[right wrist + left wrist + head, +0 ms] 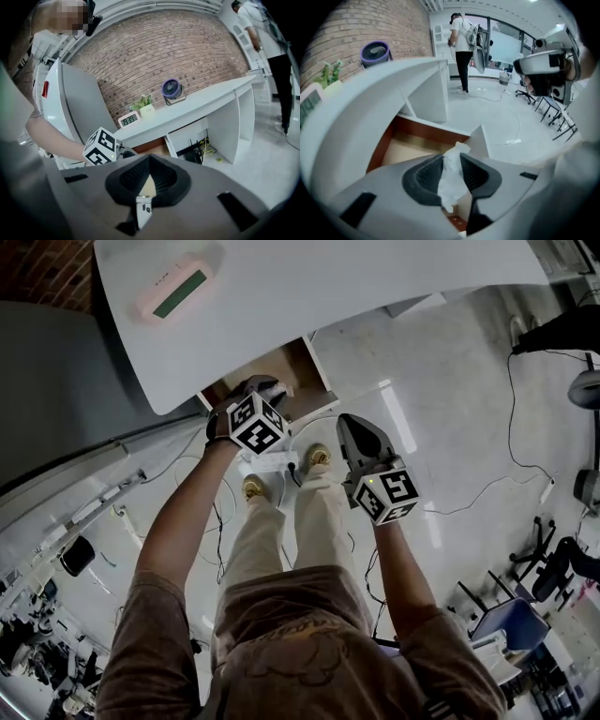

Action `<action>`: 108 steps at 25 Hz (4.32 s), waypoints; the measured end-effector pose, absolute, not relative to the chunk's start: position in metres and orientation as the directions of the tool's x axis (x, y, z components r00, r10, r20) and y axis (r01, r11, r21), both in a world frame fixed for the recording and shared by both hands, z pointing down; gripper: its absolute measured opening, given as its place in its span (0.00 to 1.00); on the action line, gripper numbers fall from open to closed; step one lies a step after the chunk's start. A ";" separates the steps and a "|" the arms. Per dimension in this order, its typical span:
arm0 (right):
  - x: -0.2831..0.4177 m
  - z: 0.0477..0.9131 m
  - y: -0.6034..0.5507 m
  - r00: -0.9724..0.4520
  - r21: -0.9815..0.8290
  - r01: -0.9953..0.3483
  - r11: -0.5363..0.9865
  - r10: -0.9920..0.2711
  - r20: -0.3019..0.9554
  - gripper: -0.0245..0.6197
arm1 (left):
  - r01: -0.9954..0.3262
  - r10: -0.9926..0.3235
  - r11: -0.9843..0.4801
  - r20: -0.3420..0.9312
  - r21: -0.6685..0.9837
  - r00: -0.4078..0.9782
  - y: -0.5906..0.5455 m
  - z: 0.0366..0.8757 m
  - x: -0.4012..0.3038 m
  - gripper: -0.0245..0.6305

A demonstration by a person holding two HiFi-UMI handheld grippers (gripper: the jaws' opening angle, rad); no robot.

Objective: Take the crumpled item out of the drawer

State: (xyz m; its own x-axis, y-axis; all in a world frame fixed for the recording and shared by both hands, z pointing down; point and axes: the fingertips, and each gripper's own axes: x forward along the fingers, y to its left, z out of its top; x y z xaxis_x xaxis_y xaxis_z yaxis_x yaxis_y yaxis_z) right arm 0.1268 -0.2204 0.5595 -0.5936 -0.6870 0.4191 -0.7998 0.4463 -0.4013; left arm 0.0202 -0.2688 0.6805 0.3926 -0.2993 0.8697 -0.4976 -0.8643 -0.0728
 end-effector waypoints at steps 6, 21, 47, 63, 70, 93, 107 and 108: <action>0.133 0.509 -0.222 -0.584 -0.370 -0.808 0.459 -0.712 0.390 0.04 | -0.523 -0.372 -0.848 0.801 -0.088 0.469 -0.275 0.596 0.040 0.21; 0.120 0.389 -0.219 -0.595 -0.306 -0.800 0.516 -0.747 0.295 0.04 | -0.631 -0.550 -0.770 0.601 -0.096 0.580 -0.272 0.396 0.020 0.21; 0.041 0.284 -0.191 -0.735 -0.182 -0.676 0.714 -0.634 0.243 0.04 | -0.837 -0.804 -0.547 0.261 0.024 0.534 -0.202 0.250 -0.101 0.21; 0.046 0.300 -0.167 -0.738 -0.140 -0.666 0.733 -0.621 0.262 0.04 | -0.812 -0.784 -0.568 0.212 0.134 0.583 -0.185 0.279 -0.093 0.21; 0.053 0.311 -0.162 -0.736 -0.163 -0.671 0.723 -0.626 0.257 0.04 | -0.806 -0.775 -0.573 0.224 0.148 0.591 -0.181 0.295 -0.088 0.21; 0.041 0.320 -0.152 -0.748 -0.189 -0.660 0.727 -0.617 0.243 0.03 | -0.804 -0.770 -0.563 0.231 0.194 0.595 -0.173 0.304 -0.088 0.21; 0.051 0.321 -0.151 -0.745 -0.181 -0.662 0.727 -0.611 0.267 0.03 | -0.809 -0.780 -0.537 0.224 0.240 0.584 -0.177 0.303 -0.094 0.21; 0.052 0.321 -0.150 -0.745 -0.181 -0.662 0.727 -0.611 0.270 0.03 | -0.809 -0.780 -0.536 0.225 0.242 0.584 -0.177 0.304 -0.093 0.21</action>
